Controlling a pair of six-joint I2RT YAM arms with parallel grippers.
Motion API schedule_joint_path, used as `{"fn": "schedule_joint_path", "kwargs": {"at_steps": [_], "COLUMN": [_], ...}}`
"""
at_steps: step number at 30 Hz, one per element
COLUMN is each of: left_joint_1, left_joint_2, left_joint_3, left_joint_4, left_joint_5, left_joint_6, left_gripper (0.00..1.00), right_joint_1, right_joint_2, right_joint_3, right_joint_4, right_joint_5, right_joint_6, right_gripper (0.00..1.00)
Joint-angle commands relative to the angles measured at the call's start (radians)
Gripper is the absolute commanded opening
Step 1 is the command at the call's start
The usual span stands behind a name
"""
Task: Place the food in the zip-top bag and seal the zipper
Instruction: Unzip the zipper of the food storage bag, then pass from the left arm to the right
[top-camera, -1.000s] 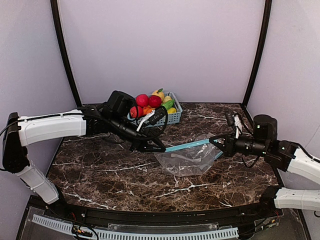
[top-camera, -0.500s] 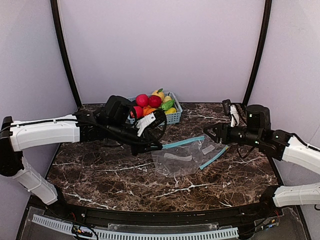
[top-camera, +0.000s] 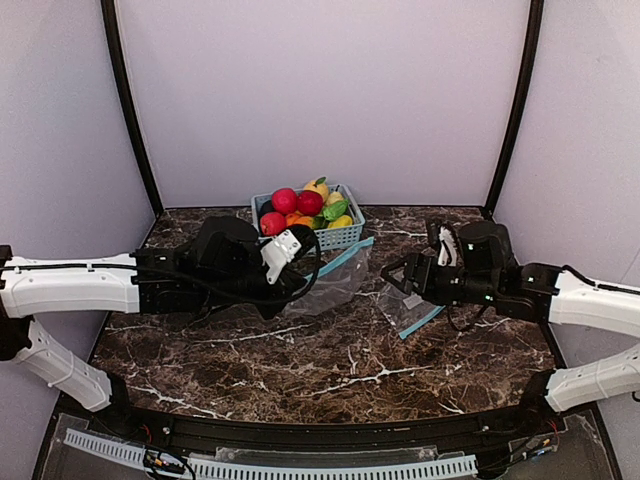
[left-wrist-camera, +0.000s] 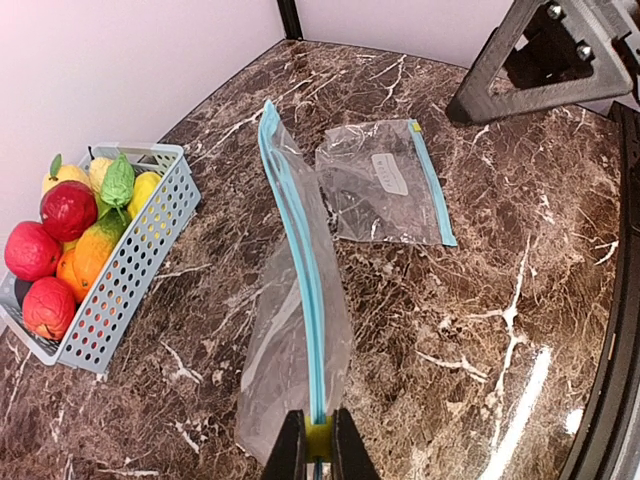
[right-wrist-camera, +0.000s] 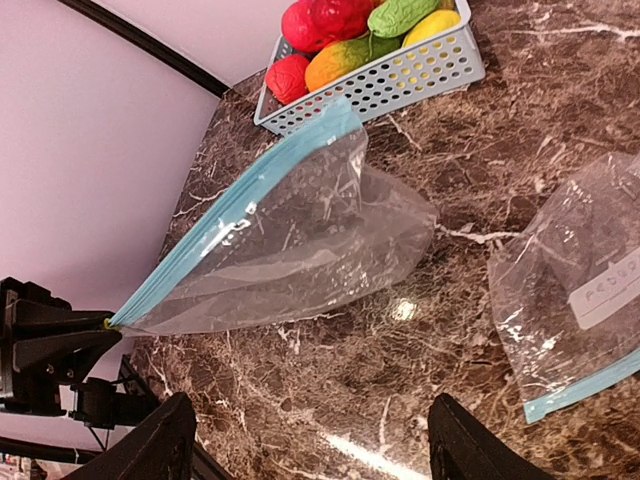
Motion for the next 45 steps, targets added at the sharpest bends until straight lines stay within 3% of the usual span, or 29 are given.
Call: {"fn": "schedule_joint_path", "kwargs": {"at_steps": [1, 10, 22, 32, 45], "left_joint_1": [-0.042, -0.086, -0.112, -0.114, -0.113], "left_joint_2": [-0.016, 0.11, 0.142, 0.144, 0.142], "left_joint_3": [-0.012, 0.044, 0.054, 0.056, 0.057], "left_joint_4": [0.035, -0.035, -0.051, -0.053, -0.053], "left_joint_5": [-0.093, -0.032, -0.016, -0.014, -0.011], "left_joint_6": [0.054, 0.052, 0.055, 0.056, 0.055], "left_gripper": [0.01, 0.01, 0.01, 0.01, 0.01], "right_joint_1": [0.046, 0.076, 0.08, 0.087, 0.088], "right_joint_2": [0.071, 0.18, 0.227, 0.27, 0.293], "right_joint_3": [0.043, 0.068, 0.013, 0.007, 0.011], "right_joint_4": [0.103, 0.192, 0.249, 0.287, 0.289], "right_joint_5": [0.02, 0.006, 0.001, -0.034, -0.034], "right_joint_6": [0.098, 0.138, 0.188, 0.195, 0.193], "right_gripper": [0.79, 0.78, 0.63, 0.44, 0.33]}}
